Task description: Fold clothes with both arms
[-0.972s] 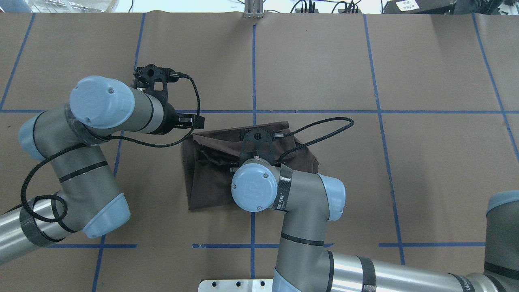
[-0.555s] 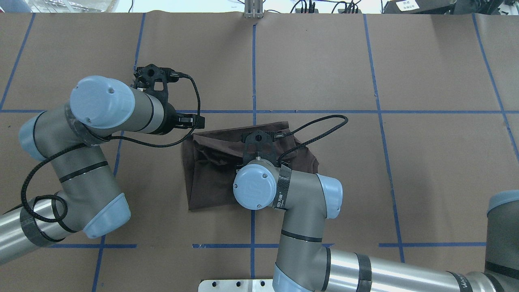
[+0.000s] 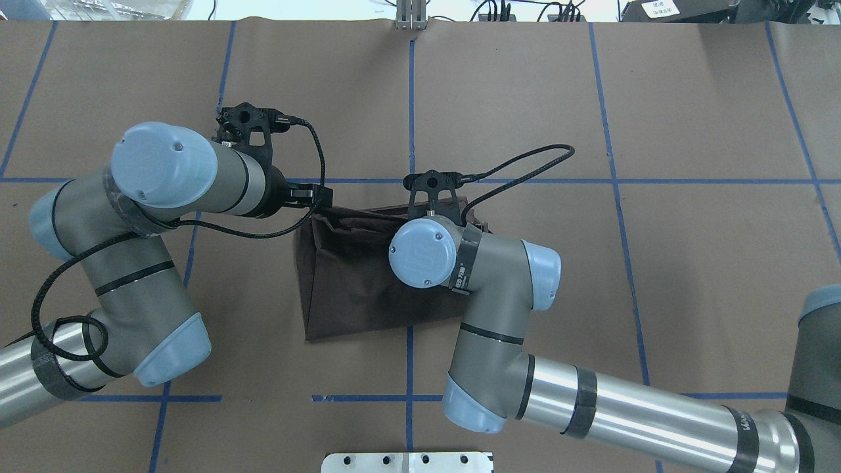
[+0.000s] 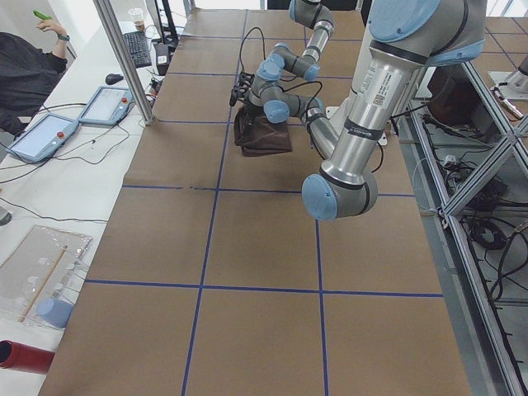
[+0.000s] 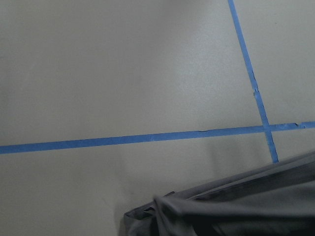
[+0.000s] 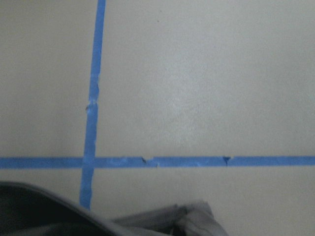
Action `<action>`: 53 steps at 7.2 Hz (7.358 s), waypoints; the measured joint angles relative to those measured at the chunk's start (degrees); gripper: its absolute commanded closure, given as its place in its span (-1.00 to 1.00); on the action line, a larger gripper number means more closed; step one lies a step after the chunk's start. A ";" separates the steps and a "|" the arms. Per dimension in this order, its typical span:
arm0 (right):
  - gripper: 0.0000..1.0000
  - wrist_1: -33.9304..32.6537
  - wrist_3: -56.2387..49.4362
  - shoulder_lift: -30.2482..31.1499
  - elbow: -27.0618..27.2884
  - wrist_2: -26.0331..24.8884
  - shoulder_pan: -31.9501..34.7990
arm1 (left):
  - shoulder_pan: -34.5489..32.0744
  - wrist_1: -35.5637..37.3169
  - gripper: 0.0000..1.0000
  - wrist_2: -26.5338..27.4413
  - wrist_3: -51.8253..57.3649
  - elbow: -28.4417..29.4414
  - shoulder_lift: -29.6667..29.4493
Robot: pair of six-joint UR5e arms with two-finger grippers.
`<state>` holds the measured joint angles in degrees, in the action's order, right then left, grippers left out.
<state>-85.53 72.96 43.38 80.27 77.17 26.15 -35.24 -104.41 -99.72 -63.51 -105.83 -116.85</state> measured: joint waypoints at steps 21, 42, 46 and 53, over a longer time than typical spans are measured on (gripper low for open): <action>-1.00 9.16 -2.48 -1.23 -5.11 22.40 17.44 | 2.28 -15.38 0.23 0.60 -15.21 15.99 -4.59; -1.00 9.15 -2.50 -0.85 -5.09 22.26 17.27 | -1.13 -16.63 1.00 0.56 -3.55 15.68 1.03; -1.00 9.22 -4.55 -0.81 -5.12 22.67 17.74 | -3.67 -20.34 -1.00 0.50 2.04 16.99 3.23; -1.00 1.66 -38.05 19.58 8.93 39.45 32.31 | -14.81 -14.83 -1.00 -8.23 25.05 10.79 7.88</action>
<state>-83.87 34.91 62.97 89.20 116.62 58.46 -50.05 -119.24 -107.96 -38.46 -95.04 -108.97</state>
